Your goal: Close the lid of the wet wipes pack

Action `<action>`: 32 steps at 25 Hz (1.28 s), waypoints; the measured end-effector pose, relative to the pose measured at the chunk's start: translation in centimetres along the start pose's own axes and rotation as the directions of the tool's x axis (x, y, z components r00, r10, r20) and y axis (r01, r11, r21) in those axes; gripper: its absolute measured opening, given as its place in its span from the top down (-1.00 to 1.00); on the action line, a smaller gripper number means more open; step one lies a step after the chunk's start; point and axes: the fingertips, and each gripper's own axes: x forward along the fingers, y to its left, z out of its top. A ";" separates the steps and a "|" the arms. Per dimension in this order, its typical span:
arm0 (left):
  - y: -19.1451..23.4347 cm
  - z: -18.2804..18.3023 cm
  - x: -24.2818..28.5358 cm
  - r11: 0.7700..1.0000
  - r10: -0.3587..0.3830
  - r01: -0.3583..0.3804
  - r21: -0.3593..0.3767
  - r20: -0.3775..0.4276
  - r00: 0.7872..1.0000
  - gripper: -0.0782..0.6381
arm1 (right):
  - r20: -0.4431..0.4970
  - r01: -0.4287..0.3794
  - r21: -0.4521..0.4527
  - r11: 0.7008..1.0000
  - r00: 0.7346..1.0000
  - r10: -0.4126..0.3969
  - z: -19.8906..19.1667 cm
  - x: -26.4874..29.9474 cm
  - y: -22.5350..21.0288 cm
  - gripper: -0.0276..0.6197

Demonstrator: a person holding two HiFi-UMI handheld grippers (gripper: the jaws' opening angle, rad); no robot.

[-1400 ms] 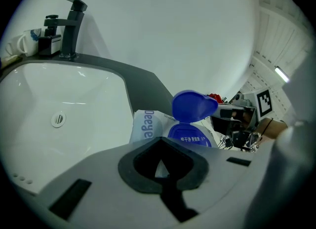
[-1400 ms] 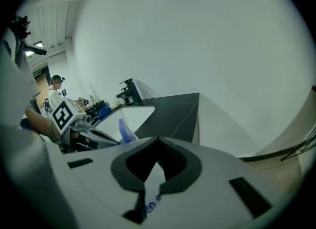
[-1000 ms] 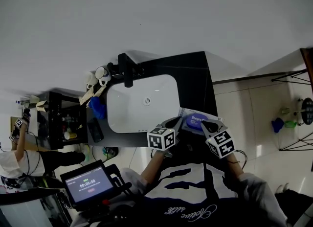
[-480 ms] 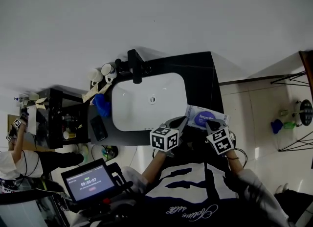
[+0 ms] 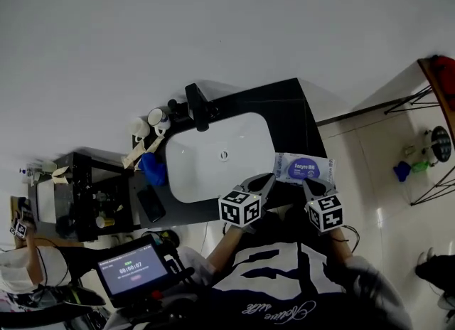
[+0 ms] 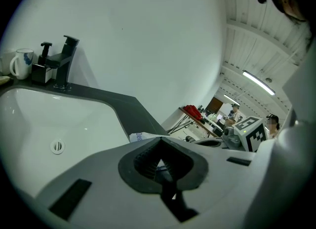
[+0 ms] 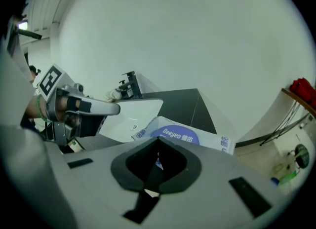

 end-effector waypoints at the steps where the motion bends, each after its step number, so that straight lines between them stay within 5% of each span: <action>1: -0.4 0.1 -0.7 1.000 -0.012 0.012 0.013 -0.003 1.000 0.78 | 0.023 0.014 0.032 0.999 1.000 -0.015 0.3 -0.9 0.5 0.93; 6: -2.2 -0.8 -3.1 0.994 -0.075 0.076 0.084 -0.013 0.997 0.78 | 0.127 0.079 0.172 0.982 0.987 -0.102 0.2 -4.7 2.2 0.93; 19: -6.9 -6.3 -5.6 0.981 -0.166 0.173 0.093 -0.083 0.983 0.78 | 0.195 0.133 0.349 0.928 0.958 -0.210 -4.5 -12.1 4.2 0.93; 25: -9.4 -8.6 -7.3 0.984 -0.147 0.152 0.089 -0.055 0.988 0.78 | 0.226 0.114 0.348 0.931 0.953 -0.201 -7.2 -15.2 5.7 0.93; 32: -17.0 -13.0 -11.5 0.982 -0.179 0.179 0.060 0.002 0.984 0.78 | 0.256 0.123 0.363 0.924 0.940 -0.226 -12.9 -22.6 6.6 0.93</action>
